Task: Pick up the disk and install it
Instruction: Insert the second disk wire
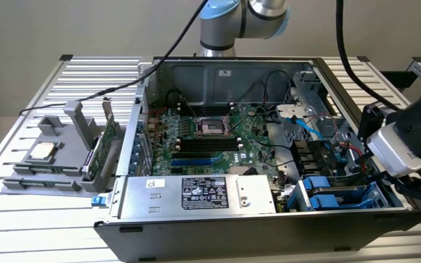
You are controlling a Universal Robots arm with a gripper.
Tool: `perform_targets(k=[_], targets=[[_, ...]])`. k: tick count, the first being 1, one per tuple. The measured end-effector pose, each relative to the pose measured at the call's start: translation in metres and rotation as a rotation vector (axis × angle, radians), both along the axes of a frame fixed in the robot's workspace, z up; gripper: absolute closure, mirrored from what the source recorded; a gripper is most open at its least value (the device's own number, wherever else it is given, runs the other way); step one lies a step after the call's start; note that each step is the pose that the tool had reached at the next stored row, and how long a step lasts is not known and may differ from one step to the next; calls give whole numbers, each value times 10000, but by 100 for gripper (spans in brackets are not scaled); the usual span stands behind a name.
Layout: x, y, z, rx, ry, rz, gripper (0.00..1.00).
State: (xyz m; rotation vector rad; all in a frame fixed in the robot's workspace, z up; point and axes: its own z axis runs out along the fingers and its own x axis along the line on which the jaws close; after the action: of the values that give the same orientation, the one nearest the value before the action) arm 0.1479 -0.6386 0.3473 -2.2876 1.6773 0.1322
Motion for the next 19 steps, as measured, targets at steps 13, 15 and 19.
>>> perform_targets(k=[13, 15, 19], targets=[[-2, -12, 0, 156, -19, 6, 63], [-1, -17, 0, 159, -25, 6, 63], [21, -29, 1, 165, -28, 10, 63]])
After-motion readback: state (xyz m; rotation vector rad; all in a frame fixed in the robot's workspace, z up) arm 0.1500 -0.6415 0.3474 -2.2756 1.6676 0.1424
